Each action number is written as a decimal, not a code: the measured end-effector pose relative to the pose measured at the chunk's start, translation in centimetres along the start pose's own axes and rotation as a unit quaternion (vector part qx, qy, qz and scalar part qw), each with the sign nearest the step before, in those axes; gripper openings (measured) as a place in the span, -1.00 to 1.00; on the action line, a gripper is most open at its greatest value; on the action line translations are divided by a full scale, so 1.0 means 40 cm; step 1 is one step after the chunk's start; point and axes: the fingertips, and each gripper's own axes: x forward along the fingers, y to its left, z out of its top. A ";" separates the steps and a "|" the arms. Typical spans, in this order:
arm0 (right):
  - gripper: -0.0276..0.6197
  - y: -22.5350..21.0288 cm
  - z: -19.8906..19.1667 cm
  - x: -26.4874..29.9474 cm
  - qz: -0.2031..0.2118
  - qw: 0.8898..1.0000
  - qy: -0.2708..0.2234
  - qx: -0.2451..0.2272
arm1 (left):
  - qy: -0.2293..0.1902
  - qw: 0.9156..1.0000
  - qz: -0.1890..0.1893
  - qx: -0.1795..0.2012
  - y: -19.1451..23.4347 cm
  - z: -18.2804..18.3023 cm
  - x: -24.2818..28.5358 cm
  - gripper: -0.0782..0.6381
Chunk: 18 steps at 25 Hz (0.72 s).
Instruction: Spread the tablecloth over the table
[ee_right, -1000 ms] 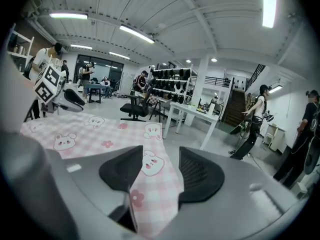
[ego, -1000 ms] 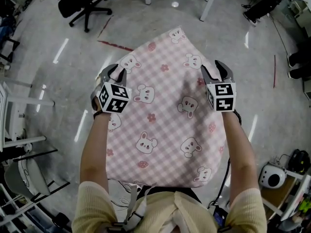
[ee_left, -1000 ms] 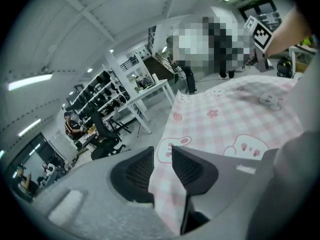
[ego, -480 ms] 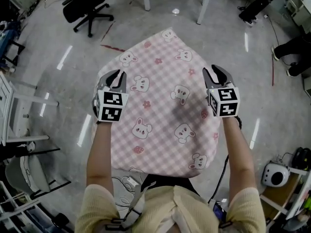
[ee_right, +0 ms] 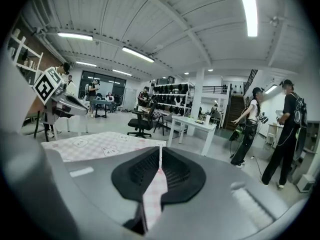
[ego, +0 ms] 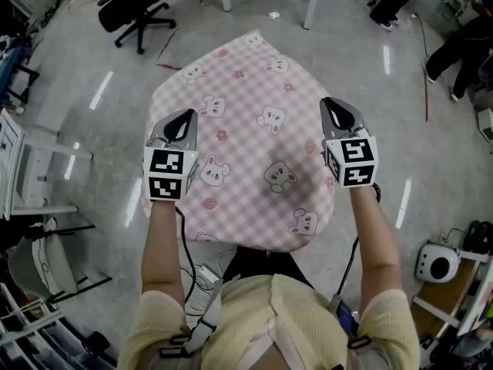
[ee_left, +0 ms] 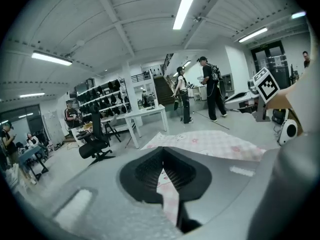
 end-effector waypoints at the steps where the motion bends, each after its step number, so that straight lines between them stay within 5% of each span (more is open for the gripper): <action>1: -0.89 0.003 0.004 -0.022 0.000 1.000 -0.005 -0.001 | -0.006 1.000 -0.005 -0.002 -0.015 0.010 -0.016 -0.76; 18: -0.91 0.135 0.003 -0.284 0.037 0.999 -0.023 0.016 | -0.045 0.994 -0.021 -0.093 -0.170 -0.016 -0.283 -0.76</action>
